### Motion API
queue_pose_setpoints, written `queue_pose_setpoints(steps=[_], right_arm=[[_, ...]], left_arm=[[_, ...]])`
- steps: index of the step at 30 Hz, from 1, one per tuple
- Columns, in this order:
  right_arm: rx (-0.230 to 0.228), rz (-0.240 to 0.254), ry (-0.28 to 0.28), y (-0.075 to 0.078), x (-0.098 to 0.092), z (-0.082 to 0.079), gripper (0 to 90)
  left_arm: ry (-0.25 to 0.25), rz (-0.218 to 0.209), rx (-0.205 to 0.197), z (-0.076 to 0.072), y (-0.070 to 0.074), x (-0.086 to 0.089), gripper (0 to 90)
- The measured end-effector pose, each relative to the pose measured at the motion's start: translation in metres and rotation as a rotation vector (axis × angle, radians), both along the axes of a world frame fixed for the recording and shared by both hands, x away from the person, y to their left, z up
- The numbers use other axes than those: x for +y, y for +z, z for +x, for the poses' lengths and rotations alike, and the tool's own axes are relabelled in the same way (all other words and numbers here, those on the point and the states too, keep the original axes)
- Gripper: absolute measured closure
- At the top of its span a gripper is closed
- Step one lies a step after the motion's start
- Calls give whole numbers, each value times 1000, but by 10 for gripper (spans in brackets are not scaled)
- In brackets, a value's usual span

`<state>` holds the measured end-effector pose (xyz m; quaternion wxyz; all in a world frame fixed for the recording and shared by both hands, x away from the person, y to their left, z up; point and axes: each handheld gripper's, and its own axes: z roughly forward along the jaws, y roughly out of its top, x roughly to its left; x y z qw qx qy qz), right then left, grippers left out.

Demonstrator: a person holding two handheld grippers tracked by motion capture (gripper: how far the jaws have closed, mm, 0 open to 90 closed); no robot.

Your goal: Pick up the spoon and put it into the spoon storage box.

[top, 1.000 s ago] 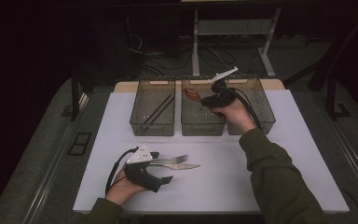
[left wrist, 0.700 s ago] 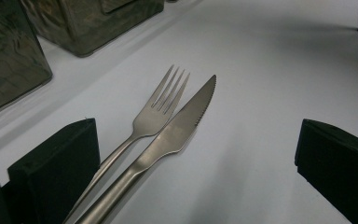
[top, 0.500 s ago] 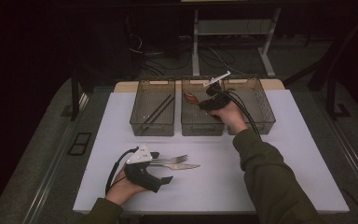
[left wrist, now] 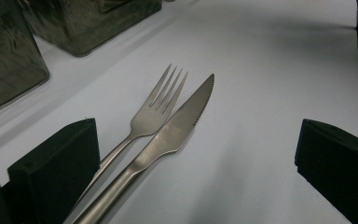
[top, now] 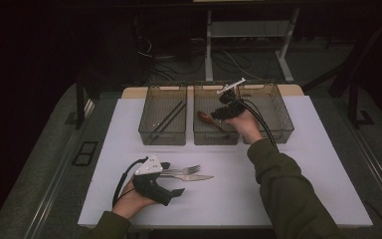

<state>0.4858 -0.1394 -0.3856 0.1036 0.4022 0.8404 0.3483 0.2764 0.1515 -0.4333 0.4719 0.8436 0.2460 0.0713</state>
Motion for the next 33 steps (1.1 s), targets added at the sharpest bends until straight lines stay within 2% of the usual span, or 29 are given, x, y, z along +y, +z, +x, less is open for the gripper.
queue_pose_setpoints(steps=[4, 9, 15, 22, 33], right_arm=[[-18, 24, -8, 5, -5, -4, 562], [-53, 85, -9, 15, -18, -16, 445], [-72, 156, 27, 24, -36, -34, 399], [-112, 179, 57, 31, -55, -59, 375], [-132, 186, 77, 23, -84, -101, 359]], left_arm=[[0, 0, -2, 0, 0, 0, 0], [2, 1, -3, 0, 0, 0, 0], [6, -1, -3, 0, 0, 0, 0], [12, 3, -2, 0, 1, 1, 0], [10, 10, 3, 2, 0, -1, 0]])
